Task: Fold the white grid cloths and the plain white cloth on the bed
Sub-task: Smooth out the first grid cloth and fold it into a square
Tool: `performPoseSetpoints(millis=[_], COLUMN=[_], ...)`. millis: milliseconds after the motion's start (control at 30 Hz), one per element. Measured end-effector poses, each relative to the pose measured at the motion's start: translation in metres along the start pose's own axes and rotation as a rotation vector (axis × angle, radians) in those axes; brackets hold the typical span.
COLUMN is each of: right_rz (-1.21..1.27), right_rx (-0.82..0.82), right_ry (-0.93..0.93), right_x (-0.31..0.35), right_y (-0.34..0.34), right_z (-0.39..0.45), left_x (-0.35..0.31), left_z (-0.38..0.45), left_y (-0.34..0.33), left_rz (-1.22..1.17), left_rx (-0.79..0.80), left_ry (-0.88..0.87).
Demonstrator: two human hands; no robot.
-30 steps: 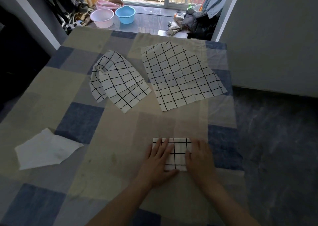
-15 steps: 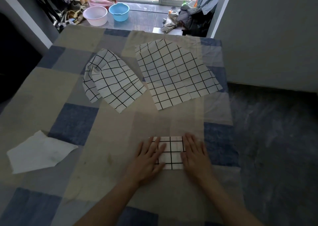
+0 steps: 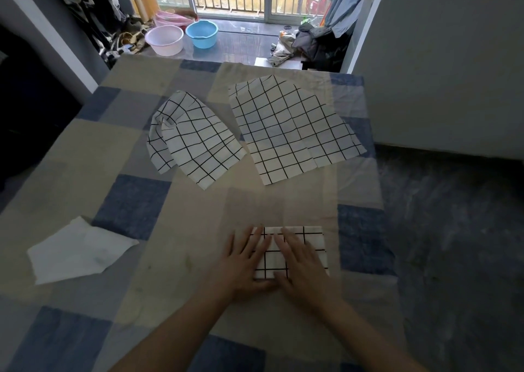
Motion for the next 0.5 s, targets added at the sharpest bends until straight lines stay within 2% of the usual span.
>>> performPoseSetpoints(millis=[100,200,267,367,500], right_rz=[-0.111,-0.133,-0.150,-0.161,-0.131], right_rx=[0.036,0.062,0.066,0.076,0.030], right_ry=[-0.109,-0.188,-0.223,-0.195,-0.226], right_x=[-0.029,-0.054,-0.066,-0.072,-0.068], right_y=[-0.008,0.003,0.010,0.011,0.010], right_z=[-0.015,-0.021,-0.025,-0.027,-0.023], left_x=[-0.002,-0.001,-0.001,-0.013,-0.038], left_z=[0.001,0.002,0.001,-0.003,-0.020], left_y=[0.002,0.005,0.005,0.010,0.022], left_rz=[0.038,0.015,0.043,0.032,0.121], left_rx=[0.025,-0.016,0.014,-0.073,-0.302], left_ry=[0.018,0.017,0.023,-0.016,-0.189])
Point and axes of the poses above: each hand's wrist, its own z-axis towards the middle knuckle, its own y-axis out of the back of the hand, x = y × z, the point moved 5 cm from there along z, towards the middle knuckle, and after that the axes turned 7 degrees about -x, right-handed, at the moved point
